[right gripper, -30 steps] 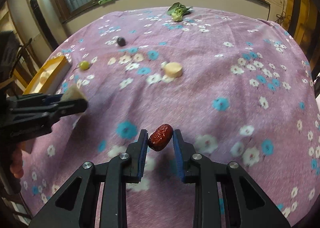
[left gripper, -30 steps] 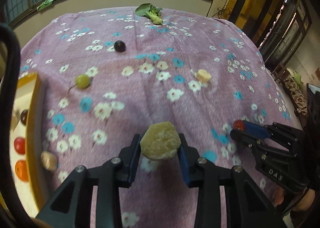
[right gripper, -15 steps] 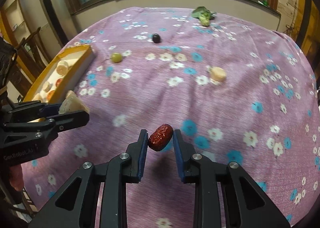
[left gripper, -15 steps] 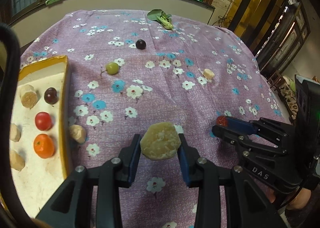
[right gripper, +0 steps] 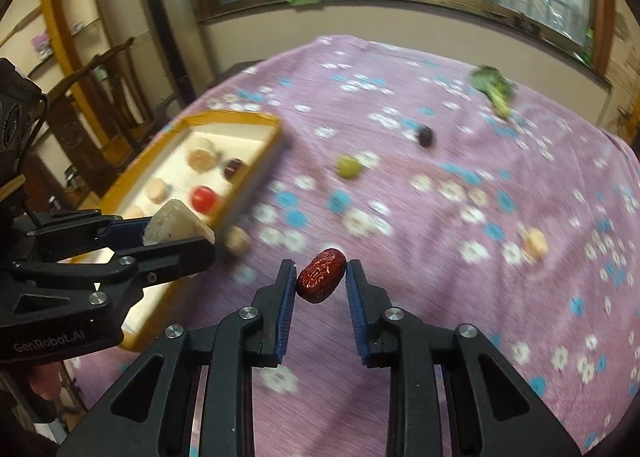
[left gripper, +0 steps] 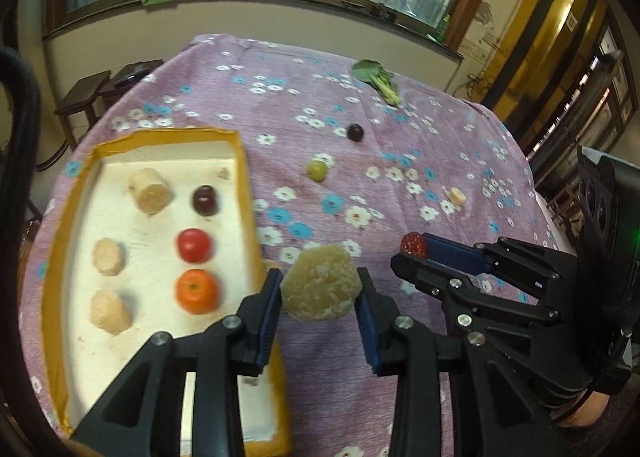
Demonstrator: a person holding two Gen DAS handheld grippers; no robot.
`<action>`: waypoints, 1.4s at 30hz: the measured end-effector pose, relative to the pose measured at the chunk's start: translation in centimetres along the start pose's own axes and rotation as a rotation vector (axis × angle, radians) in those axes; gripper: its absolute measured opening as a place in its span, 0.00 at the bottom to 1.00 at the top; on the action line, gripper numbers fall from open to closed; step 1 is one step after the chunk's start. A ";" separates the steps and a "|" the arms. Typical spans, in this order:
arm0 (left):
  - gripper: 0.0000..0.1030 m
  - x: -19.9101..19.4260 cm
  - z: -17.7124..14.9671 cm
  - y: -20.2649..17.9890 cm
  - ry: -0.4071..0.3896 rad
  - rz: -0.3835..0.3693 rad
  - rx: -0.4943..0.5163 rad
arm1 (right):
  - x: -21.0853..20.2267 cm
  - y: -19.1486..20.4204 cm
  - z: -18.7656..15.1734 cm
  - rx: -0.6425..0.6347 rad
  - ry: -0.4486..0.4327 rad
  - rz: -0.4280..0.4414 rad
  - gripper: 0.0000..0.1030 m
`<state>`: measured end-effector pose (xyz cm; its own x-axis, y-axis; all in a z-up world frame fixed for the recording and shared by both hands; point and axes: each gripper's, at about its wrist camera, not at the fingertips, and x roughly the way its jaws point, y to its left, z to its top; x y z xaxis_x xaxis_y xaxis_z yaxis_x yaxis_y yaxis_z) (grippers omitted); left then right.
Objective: Organize fruits
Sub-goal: 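Carry the date and yam chunk with both grippers over the tray, then open both grippers to drop the date and yam chunk into the tray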
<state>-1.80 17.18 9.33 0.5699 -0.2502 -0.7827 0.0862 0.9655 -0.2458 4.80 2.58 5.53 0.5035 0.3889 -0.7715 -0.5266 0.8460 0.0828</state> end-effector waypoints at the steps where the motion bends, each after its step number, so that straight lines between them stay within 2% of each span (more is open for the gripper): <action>1: 0.37 -0.4 -0.1 0.8 -0.006 0.012 -0.012 | 0.2 0.5 0.2 -0.009 -0.001 0.006 0.24; 11: 0.37 -3.2 -2.2 7.5 -0.025 0.137 -0.118 | 2.7 7.6 1.9 -0.127 0.015 0.122 0.24; 20: 0.37 -3.2 -5.4 10.9 0.007 0.179 -0.196 | 5.1 12.5 0.3 -0.219 0.082 0.192 0.24; 27: 0.37 -1.6 -6.5 12.2 0.048 0.195 -0.224 | 7.2 13.3 -0.5 -0.236 0.127 0.175 0.24; 42: 0.37 -0.4 -6.3 12.8 0.060 0.202 -0.215 | 8.4 13.3 -0.5 -0.232 0.160 0.124 0.24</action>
<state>-6.06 29.14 2.87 0.5078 -0.0644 -0.8591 -0.2030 0.9602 -0.1919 1.68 16.87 -0.17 0.3207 0.4058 -0.8558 -0.7291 0.6826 0.0505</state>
